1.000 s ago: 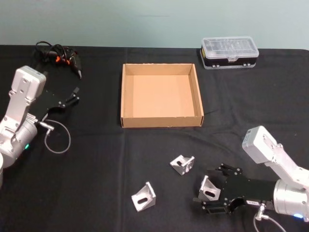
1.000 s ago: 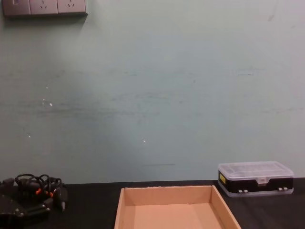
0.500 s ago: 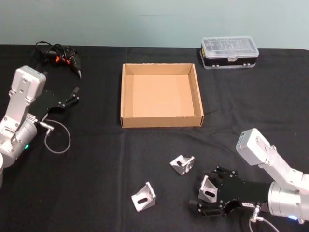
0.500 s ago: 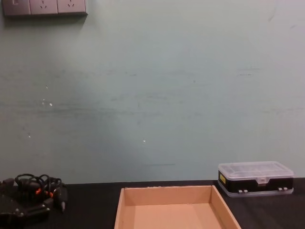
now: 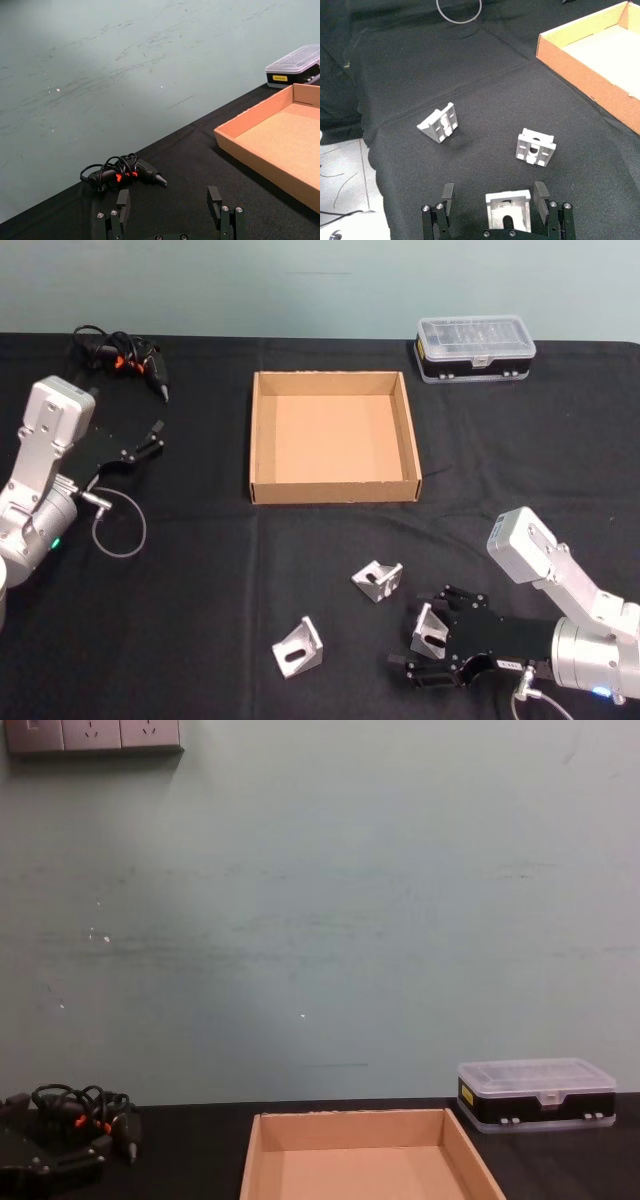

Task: Use one hand to pick up the angle iron from the table and place it into the box.

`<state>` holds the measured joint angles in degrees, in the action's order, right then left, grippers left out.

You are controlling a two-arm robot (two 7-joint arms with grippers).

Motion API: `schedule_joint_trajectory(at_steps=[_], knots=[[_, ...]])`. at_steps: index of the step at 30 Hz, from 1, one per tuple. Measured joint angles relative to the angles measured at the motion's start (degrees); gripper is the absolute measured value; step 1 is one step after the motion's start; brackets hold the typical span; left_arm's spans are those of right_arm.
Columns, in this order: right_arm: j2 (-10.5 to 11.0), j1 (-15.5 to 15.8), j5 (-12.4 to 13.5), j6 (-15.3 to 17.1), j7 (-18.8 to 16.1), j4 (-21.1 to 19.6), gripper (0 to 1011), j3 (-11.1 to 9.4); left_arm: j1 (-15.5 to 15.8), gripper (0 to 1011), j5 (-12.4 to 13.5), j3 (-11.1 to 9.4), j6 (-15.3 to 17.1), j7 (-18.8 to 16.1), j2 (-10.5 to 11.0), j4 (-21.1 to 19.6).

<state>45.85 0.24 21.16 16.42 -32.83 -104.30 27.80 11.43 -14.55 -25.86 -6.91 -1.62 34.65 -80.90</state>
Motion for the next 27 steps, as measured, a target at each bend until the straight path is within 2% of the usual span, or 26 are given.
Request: schedule_joint_trajectory(at_steps=[6, 10, 21, 25, 27], knots=[[-0.5, -0.3, -0.1, -0.1, 0.1, 0.6, 1003, 0.1, 0.0, 1011, 0.0, 0.0, 0.0, 0.0, 0.0, 0.0], [-0.9, -0.6, -0.3, -0.1, 0.4, 0.9, 964, 0.2, 0.0, 1011, 0.0, 0.0, 0.0, 0.0, 0.0, 0.0], [-1.3, -0.4, -0.1, -0.2, 0.8, 1.2, 678, -0.2, 0.0, 1011, 0.0, 0.0, 0.0, 0.0, 0.0, 0.0], [-1.3, -0.3, -0.1, -0.3, 0.9, 1.2, 512, -0.3, 0.0, 1011, 0.0, 0.0, 0.0, 0.0, 0.0, 0.0], [-1.3, -0.3, -0.1, -0.4, 0.9, 1.1, 481, -0.4, 0.0, 1011, 0.0, 0.0, 0.0, 0.0, 0.0, 0.0]])
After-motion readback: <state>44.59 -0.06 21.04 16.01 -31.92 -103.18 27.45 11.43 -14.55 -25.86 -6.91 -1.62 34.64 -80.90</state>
